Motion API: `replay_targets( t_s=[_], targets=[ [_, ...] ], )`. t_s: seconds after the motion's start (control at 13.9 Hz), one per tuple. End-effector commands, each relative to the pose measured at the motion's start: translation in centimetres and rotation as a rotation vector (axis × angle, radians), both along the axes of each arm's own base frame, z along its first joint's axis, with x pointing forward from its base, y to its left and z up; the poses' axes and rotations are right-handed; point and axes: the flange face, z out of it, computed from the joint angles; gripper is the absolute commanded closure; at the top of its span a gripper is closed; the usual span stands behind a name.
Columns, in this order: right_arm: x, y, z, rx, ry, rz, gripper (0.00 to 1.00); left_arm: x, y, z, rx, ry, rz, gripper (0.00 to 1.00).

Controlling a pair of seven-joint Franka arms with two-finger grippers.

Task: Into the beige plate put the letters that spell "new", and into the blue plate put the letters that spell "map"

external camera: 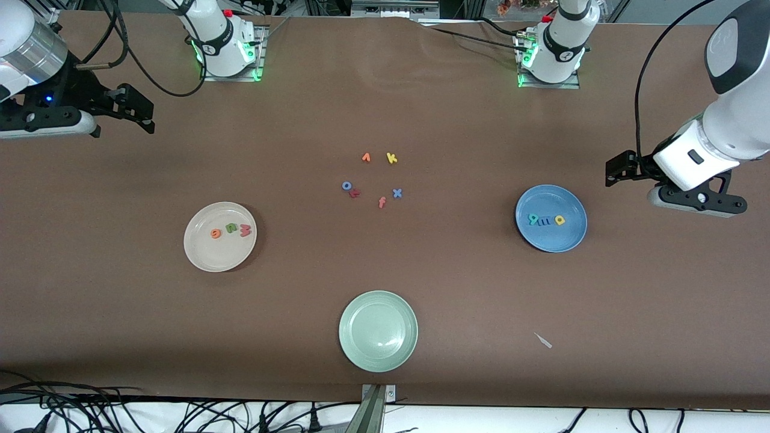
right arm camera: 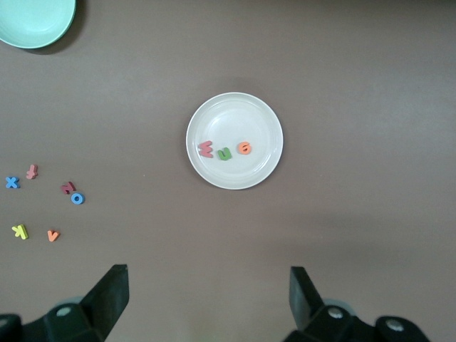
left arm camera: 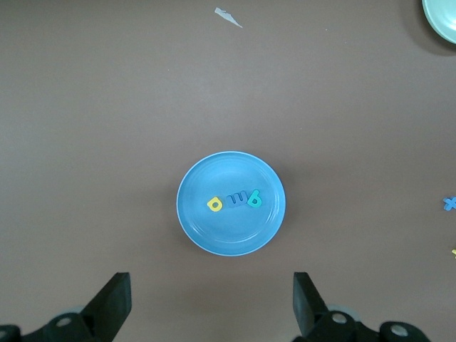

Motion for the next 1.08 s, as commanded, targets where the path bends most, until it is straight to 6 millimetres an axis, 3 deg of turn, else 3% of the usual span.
replay_targets(
  t_s=[0.0, 1.01],
  targets=[
    [-0.06, 0.03, 0.54, 0.008, 0.005, 0.011, 0.0, 0.42, 0.09, 0.48, -0.013, -0.008, -0.012, 0.0],
    [-0.45, 0.24, 0.14, 0.003, 0.044, 0.015, 0.0, 0.42, 0.07, 0.48, -0.015, -0.008, -0.011, 0.0]
  ],
)
